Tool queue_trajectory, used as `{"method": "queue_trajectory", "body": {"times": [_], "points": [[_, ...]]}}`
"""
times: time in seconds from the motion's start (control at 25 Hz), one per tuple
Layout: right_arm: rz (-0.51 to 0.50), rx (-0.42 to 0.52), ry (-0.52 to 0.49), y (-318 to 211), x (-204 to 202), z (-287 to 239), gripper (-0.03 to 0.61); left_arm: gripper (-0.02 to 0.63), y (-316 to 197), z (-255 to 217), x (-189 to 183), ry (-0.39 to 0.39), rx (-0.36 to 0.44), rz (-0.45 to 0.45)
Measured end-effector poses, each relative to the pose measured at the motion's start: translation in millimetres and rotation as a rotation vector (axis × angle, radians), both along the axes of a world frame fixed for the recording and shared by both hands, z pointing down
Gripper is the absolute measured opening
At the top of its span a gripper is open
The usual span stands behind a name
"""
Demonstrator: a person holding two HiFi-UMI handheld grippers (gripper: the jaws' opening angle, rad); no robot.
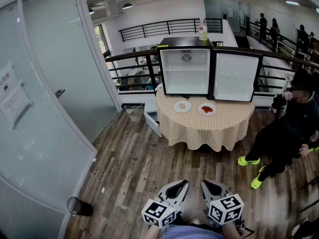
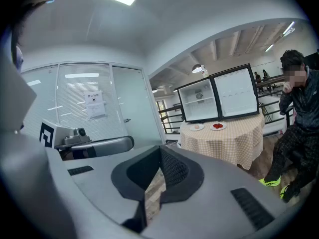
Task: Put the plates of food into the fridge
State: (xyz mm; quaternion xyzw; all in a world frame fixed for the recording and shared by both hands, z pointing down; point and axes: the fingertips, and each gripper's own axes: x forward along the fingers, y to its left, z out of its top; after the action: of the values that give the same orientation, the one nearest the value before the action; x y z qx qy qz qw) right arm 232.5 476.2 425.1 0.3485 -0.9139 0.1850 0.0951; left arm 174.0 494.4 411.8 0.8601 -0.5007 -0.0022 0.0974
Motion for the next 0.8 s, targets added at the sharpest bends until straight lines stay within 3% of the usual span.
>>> {"method": "queue_trajectory", "body": {"times": [0.8], "points": [[-0.038,-0.058,-0.062,-25.0,-11.2,12.8,0.017,0.017,-11.1,6.4,-13.9,0.007,-0.039,-0.041]]}}
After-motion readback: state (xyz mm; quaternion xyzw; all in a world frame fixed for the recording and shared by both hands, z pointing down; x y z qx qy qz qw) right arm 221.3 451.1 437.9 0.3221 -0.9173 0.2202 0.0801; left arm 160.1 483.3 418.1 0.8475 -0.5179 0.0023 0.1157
